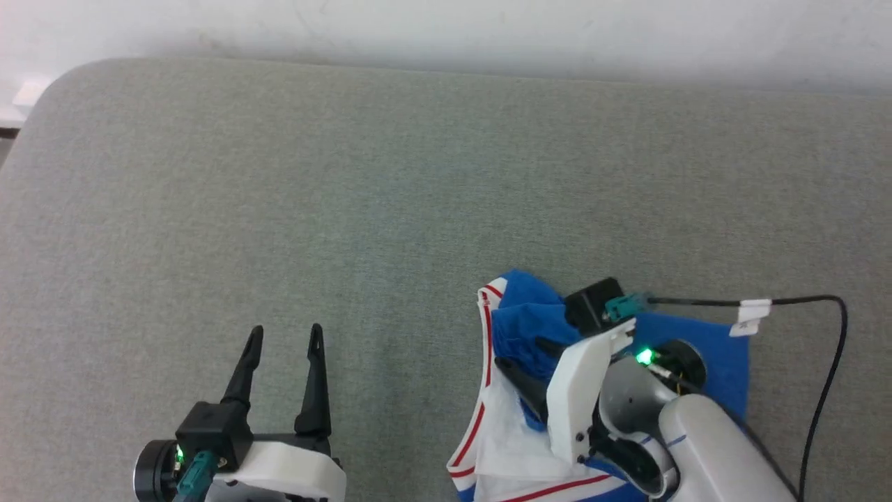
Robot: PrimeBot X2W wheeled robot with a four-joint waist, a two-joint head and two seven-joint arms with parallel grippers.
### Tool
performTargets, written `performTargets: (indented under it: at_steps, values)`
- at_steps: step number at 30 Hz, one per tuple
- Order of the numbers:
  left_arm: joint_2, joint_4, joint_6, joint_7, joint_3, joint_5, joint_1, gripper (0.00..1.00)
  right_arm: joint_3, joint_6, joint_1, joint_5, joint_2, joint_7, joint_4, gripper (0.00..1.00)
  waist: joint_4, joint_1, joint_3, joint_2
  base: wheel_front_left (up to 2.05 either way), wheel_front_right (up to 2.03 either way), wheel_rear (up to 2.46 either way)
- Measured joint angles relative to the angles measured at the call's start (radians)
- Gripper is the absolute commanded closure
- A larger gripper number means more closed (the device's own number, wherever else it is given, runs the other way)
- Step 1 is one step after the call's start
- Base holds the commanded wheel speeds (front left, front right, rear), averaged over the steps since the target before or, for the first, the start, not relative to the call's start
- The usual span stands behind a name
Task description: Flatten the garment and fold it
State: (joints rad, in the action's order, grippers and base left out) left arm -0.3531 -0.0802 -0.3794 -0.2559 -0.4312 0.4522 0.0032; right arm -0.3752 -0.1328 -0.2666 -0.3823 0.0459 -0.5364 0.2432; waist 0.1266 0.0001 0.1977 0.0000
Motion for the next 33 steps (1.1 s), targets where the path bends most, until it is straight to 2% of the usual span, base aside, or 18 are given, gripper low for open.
performTargets:
  at_steps: [3, 5, 11, 15, 18, 21, 32, 33]
  values:
    - [0.000, 0.000, 0.000, 0.000, 0.008, 0.001, 0.000, 0.00, 0.036, 0.000, 0.001, -0.002, 0.000, -0.033, -0.086, 0.00, -0.021, 0.0000, -0.004, 0.0000, 0.00, 0.00, 0.00]
    - [0.000, -0.001, 0.000, 0.000, 0.013, 0.002, 0.000, 0.00, 0.100, 0.000, 0.015, 0.006, 0.002, -0.055, -0.169, 0.00, -0.036, 0.0000, -0.006, 0.0000, 0.00, 0.00, 0.00]
    - [-0.002, -0.012, -0.001, -0.001, 0.022, 0.002, 0.012, 0.00, 0.376, 0.001, 0.165, 0.040, 0.052, -0.098, -0.408, 0.00, -0.083, 0.0000, -0.009, 0.0000, 0.00, 0.00, 0.00]
    - [-0.004, -0.025, -0.001, -0.001, 0.025, 0.001, 0.012, 0.00, 0.514, 0.001, 0.279, 0.048, 0.045, -0.118, -0.487, 0.00, -0.102, -0.0002, -0.002, 0.0000, 0.00, 0.00, 0.00]
    - [-0.005, -0.028, -0.001, -0.001, 0.023, 0.000, 0.011, 0.00, 0.555, 0.001, 0.346, 0.046, 0.036, -0.130, -0.485, 0.00, -0.110, 0.0000, 0.009, 0.0000, 0.00, 0.00, 0.00]
    - [-0.005, -0.028, -0.001, -0.001, 0.021, -0.001, 0.011, 0.00, 0.554, 0.001, 0.366, 0.041, 0.021, -0.127, -0.445, 0.00, -0.114, -0.0001, 0.017, 0.0000, 0.00, 0.00, 0.00]
    - [-0.039, -0.046, -0.001, 0.026, 0.010, -0.022, 0.010, 0.00, 0.498, 0.001, 0.309, 0.010, 0.012, -0.059, -0.188, 0.00, -0.088, -0.0002, -0.003, 0.0001, 0.00, 0.00, 0.00]
    - [-0.041, -0.048, -0.001, 0.028, 0.009, -0.022, 0.009, 0.00, 0.497, 0.001, 0.297, 0.001, 0.013, -0.052, -0.163, 0.67, -0.086, -0.0002, -0.004, 0.0000, 0.00, 0.00, 0.00]
